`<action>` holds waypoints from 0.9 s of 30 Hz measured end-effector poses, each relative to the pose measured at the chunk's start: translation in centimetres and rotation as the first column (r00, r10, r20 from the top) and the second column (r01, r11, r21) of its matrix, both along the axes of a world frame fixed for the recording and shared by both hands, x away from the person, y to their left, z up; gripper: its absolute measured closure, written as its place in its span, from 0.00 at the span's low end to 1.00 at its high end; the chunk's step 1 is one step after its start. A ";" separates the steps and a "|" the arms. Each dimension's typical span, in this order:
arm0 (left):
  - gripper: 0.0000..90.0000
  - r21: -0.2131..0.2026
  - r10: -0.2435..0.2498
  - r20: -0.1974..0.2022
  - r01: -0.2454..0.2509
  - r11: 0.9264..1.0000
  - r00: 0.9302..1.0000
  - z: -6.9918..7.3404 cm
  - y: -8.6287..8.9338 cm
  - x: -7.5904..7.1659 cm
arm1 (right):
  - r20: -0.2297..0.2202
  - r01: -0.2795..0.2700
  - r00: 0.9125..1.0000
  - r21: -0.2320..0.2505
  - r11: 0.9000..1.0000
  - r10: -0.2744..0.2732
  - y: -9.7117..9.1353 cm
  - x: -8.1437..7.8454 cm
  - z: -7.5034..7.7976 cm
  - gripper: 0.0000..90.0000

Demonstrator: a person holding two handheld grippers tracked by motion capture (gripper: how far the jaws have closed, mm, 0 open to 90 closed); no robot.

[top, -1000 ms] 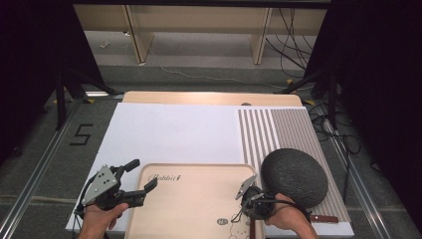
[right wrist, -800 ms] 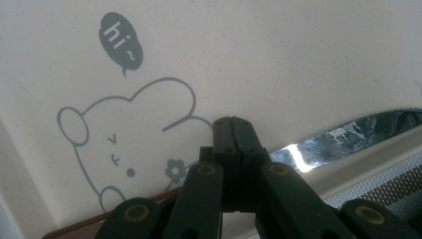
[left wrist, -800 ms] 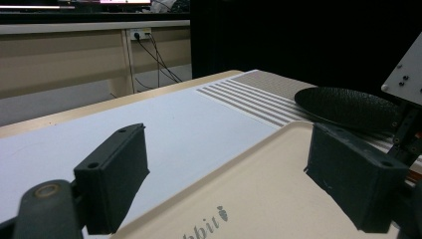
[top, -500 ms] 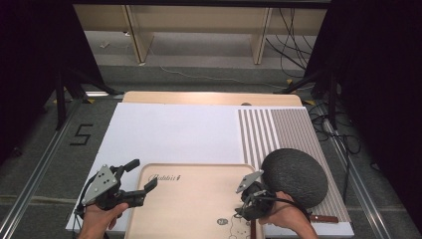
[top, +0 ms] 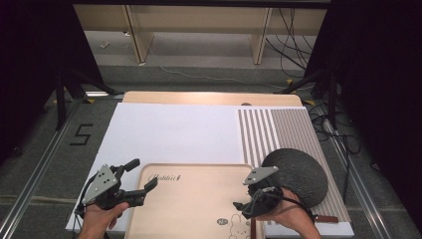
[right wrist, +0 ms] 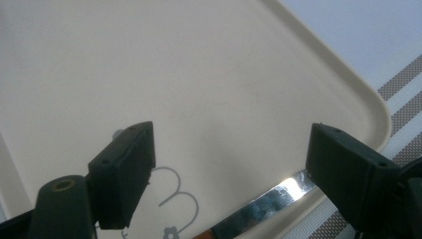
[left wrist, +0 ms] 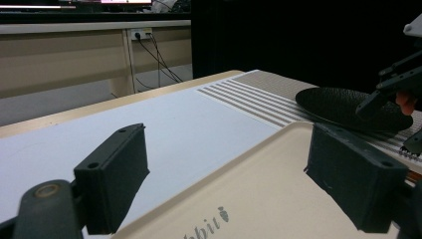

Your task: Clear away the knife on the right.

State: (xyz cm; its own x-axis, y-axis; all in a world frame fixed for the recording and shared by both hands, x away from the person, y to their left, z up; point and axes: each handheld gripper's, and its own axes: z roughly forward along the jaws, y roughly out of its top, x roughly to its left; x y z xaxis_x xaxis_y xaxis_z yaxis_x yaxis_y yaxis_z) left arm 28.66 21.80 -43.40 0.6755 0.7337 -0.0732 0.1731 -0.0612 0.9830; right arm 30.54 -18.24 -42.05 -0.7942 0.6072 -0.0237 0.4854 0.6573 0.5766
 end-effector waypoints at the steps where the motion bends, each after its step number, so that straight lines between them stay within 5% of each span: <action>1: 0.17 0.001 0.001 -0.002 -0.001 1.000 1.000 0.0 0.0 0.0 | -0.013 -0.016 1.000 0.004 1.000 0.016 -0.1 0.0 0.2 0.21; 11: 0.17 0.002 0.010 -0.004 -0.010 1.000 1.000 -0.1 0.1 0.1 | 0.019 0.037 0.999 0.051 0.998 -0.038 -2.0 -0.1 1.0 0.18; 13: 0.17 0.001 0.011 -0.005 -0.011 1.000 1.000 -0.1 0.1 0.1 | 0.057 0.041 0.997 0.069 0.997 -0.045 -2.4 -0.1 0.9 0.18; 27: 0.17 -0.004 0.013 -0.008 -0.013 1.000 1.000 -0.1 0.2 0.2 | 0.042 0.100 0.994 0.085 0.991 -0.104 -4.7 -0.4 1.1 0.18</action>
State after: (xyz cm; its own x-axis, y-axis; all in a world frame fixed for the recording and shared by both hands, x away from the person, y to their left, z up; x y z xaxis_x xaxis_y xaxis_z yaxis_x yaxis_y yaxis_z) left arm 28.81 21.98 -43.48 0.6651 0.7423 -0.0813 0.1818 -0.0554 0.9818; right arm 30.13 -22.98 -40.91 -0.7272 0.6864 -0.0058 0.5187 0.5551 0.6502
